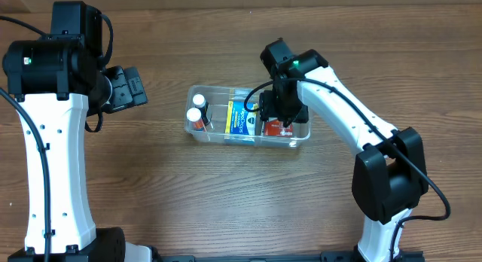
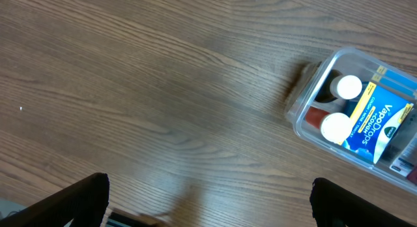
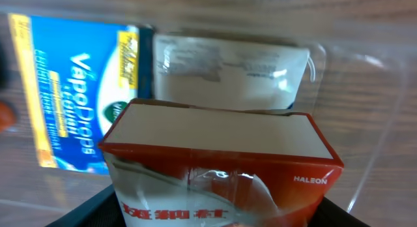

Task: Pack container
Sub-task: 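Lower the red box into the container beside the Hansaplast box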

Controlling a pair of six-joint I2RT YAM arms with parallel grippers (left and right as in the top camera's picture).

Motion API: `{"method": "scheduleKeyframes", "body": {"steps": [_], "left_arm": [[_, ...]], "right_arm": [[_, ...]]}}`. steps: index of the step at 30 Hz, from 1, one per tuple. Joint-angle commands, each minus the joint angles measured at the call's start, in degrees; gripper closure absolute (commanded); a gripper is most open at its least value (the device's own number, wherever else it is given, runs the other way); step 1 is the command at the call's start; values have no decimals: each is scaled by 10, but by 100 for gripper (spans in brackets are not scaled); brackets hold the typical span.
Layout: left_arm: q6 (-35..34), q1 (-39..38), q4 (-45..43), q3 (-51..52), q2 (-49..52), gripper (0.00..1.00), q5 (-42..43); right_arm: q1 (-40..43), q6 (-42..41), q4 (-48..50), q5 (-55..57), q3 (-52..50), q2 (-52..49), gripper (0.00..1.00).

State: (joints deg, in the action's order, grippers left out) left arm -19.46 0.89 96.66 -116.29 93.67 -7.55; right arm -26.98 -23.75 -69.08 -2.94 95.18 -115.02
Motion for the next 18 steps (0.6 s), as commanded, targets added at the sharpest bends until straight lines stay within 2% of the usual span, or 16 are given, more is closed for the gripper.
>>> {"method": "scheduleKeyframes", "body": {"steps": [1, 6, 11, 13, 15, 17, 18], "left_arm": [[8, 2, 1, -4, 1, 0, 1], [8, 2, 1, -4, 1, 0, 1], [29, 2, 0, -4, 1, 0, 13], [71, 2, -11, -4, 1, 0, 51], [82, 2, -20, -4, 1, 0, 59], [81, 2, -22, -4, 1, 0, 59], [81, 2, -23, -4, 1, 0, 59]], "right_arm": [[4, -3, 12, 5, -13, -3, 26], [4, 13, 34, 5, -12, -2, 0], [4, 14, -12, 65, 37, 56, 0], [9, 14, -9, 98, 50, 116, 0], [33, 14, -5, 97, 51, 186, 0], [59, 11, -46, 83, 51, 217, 0], [69, 10, -81, 73, 50, 224, 5]]}}
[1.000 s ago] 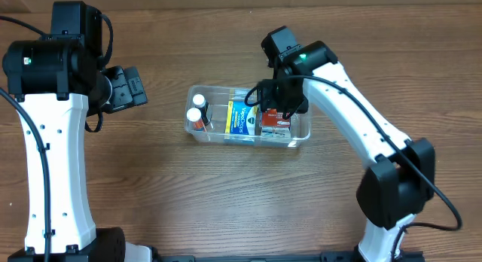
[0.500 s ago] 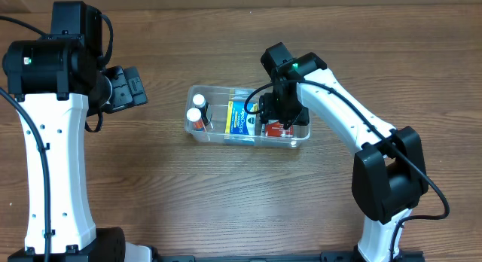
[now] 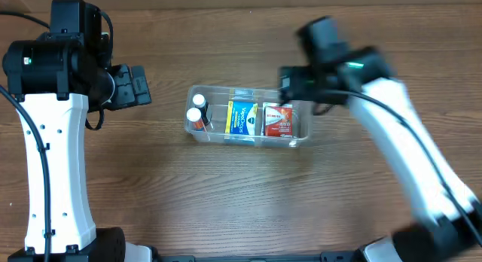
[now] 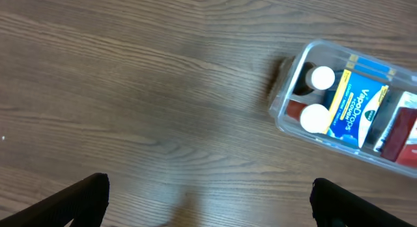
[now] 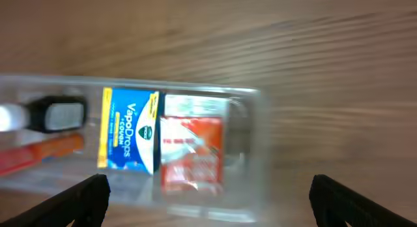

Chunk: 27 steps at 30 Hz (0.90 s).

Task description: Pack container

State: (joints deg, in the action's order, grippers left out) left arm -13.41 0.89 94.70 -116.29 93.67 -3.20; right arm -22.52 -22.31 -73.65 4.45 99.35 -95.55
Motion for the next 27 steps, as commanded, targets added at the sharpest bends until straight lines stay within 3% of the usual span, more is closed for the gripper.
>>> {"method": "scheduleKeyframes", "body": {"steps": [1, 4, 5, 6, 10, 17, 27], "left_arm": [[21, 2, -5, -4, 1, 0, 15], [18, 2, -7, -4, 1, 0, 13], [18, 2, -7, -4, 1, 0, 13], [18, 2, -6, -4, 1, 0, 13], [18, 2, -4, -4, 1, 0, 13], [18, 2, -2, -4, 1, 0, 13], [16, 2, -2, -4, 1, 0, 13]], "right_arm": [[32, -4, -96, -11, 7, 30, 23], [28, -5, -160, -23, -25, 30, 73], [25, -5, -167, -38, -41, 30, 83], [23, -4, -167, -51, -59, 31, 87], [21, -5, -121, -63, -141, 31, 96], [22, 0, 37, -74, -299, 31, 96], [22, 32, 167, -97, -353, 29, 92]]}}
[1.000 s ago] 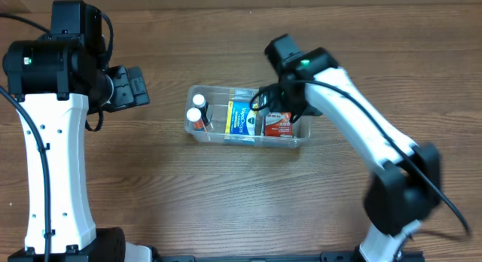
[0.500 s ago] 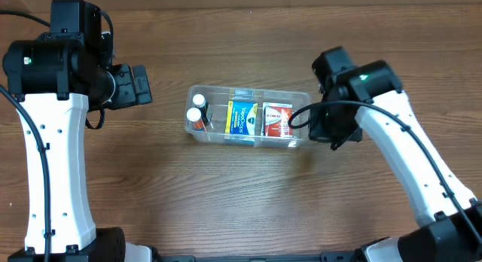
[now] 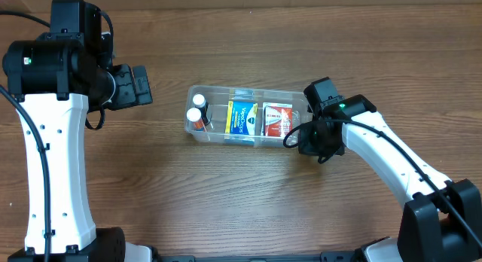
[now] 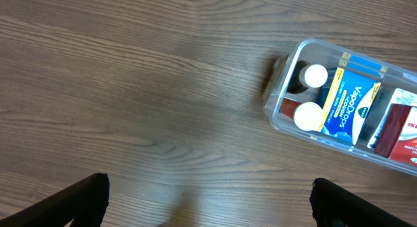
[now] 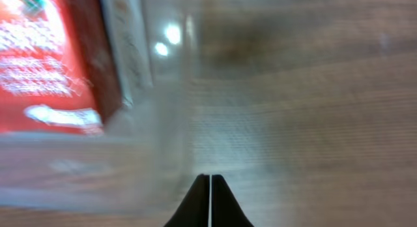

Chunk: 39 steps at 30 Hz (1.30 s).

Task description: Pack container

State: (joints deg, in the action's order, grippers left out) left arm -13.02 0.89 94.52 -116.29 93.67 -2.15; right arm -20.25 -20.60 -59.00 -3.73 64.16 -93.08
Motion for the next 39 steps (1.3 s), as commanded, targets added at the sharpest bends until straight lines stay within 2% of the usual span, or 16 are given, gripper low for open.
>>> {"method": "scheduleKeyframes", "body": {"steps": [1, 7, 12, 16, 17, 19, 20, 21, 22, 26, 29, 32, 35, 39], "left_arm": [[12, 2, 0, -4, 1, 0, 3], [12, 2, 0, -4, 1, 0, 3], [12, 2, 3, -4, 1, 0, 3], [29, 2, 0, -4, 1, 0, 5], [32, 2, -3, -4, 1, 0, 9], [59, 2, -16, -4, 1, 0, 56], [79, 2, -21, -4, 1, 0, 90], [95, 2, -25, -3, 1, 0, 118], [108, 0, -31, 0, 1, 0, 142], [106, 1, -46, 10, 3, 0, 132], [107, 1, -39, 10, 7, 0, 131], [89, 2, -15, 10, 2, 0, 90], [61, -9, -18, 14, -46, 0, 41], [57, -41, -59, 73, -187, 0, 36]], "right_arm": [[-1, 15, 33, -15, -1, 4, 91], [-1, 15, 89, -15, -1, 4, 89], [-2, 15, 29, -16, 0, 4, 93], [-2, 15, 6, -13, 29, 78, 83], [1, 16, 6, -8, 40, 100, 78], [28, 16, 28, 17, 68, 161, 22], [40, 29, 47, 14, 68, 174, 5], [50, 43, 59, 13, 68, 181, 0], [61, 58, 69, 12, 68, 187, 0], [87, 59, 104, 47, 68, 189, 0], [95, 89, 90, 51, 68, 193, 0], [95, 80, 64, 52, 68, 215, 0], [95, 47, 33, 77, 63, 275, 0], [90, 42, 32, 82, 12, 387, 0]]}}
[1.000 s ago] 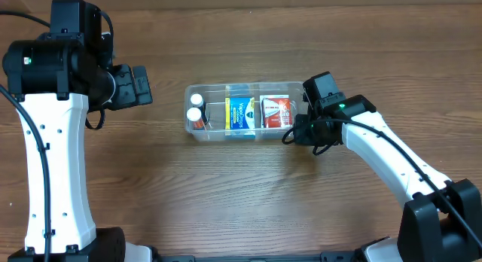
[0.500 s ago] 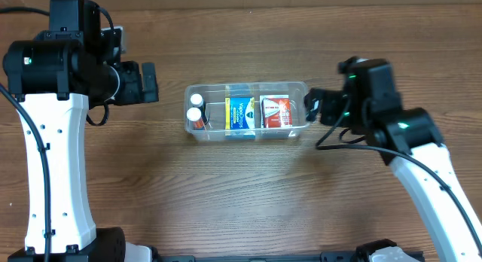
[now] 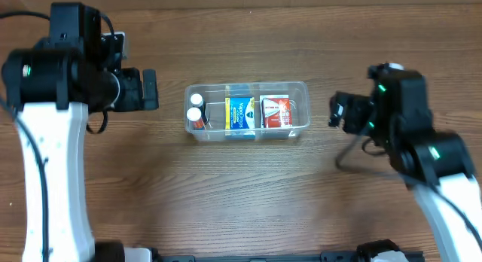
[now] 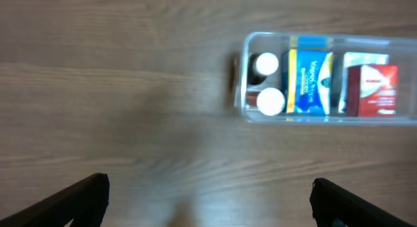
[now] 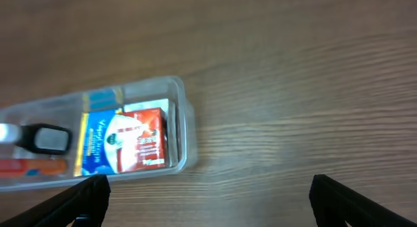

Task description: Pack container

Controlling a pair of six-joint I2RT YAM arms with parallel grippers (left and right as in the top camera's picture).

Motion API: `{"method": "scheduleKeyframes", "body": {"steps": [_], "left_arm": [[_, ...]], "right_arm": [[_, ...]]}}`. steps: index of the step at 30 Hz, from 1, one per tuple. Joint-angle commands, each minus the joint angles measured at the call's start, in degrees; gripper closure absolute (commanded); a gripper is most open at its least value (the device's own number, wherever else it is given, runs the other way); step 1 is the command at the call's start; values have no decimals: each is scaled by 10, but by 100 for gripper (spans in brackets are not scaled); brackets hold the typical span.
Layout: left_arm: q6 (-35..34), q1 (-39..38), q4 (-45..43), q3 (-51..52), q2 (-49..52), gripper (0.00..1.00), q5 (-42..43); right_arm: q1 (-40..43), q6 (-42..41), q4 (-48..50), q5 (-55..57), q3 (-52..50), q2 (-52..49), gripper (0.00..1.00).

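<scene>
The clear plastic container (image 3: 305,105) lies level at the table's middle. It holds two white-capped items (image 3: 196,108) at its left end, a blue VapoDrops box (image 3: 239,114) and a red box (image 3: 277,113). My left gripper (image 3: 147,91) hangs open left of it, well apart. Its wrist view shows the container (image 4: 242,77) far ahead and the gripper (image 4: 208,202) empty. My right gripper (image 3: 339,111) is open to the right of the container, raised. Its gripper (image 5: 208,202) is empty, and the red box (image 5: 144,139) shows at the left.
Bare brown wood table (image 3: 248,194) lies all round the container. A dark cable loop (image 3: 348,158) hangs under the right arm. No other loose objects are in view.
My right gripper was shut, low against the container's right end. It is now open, raised and farther right. The container, then slanted, lies level. The left wrist view is higher and farther back.
At first my right gripper was down in the container at the red box. Then it was open above and behind the container, with the box left inside. It later stood shut at the container's right end. Now it is open and away.
</scene>
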State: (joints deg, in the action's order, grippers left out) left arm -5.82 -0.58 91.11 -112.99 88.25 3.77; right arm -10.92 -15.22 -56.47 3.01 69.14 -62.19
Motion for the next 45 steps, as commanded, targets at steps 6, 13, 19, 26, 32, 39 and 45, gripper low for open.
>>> {"method": "scheduleKeyframes", "body": {"steps": [6, 13, 19, 26, 32, 39, 45], "left_arm": [[-30, -33, -117, 291, -454, 0, -56], [-61, -33, -162, 460, -653, 0, -108], [-60, -33, -122, 480, -658, 0, -108], [-60, -33, -113, 480, -658, 0, -108], [-60, -33, -113, 480, -658, 0, -108], [-60, -33, -113, 480, -658, 0, -108], [-60, -33, -113, 480, -658, 0, -108]], "right_arm": [[-4, -12, 21, 29, -180, 275, 0], [-4, -13, -40, 28, -201, 303, 0], [-4, -13, -41, 28, -201, 303, 0], [-4, -13, -41, 28, -201, 303, 0], [-4, -13, -42, 28, -201, 304, 0], [15, 51, 29, 25, -268, 398, 0], [15, 82, 167, -28, -467, 584, 0]]}}
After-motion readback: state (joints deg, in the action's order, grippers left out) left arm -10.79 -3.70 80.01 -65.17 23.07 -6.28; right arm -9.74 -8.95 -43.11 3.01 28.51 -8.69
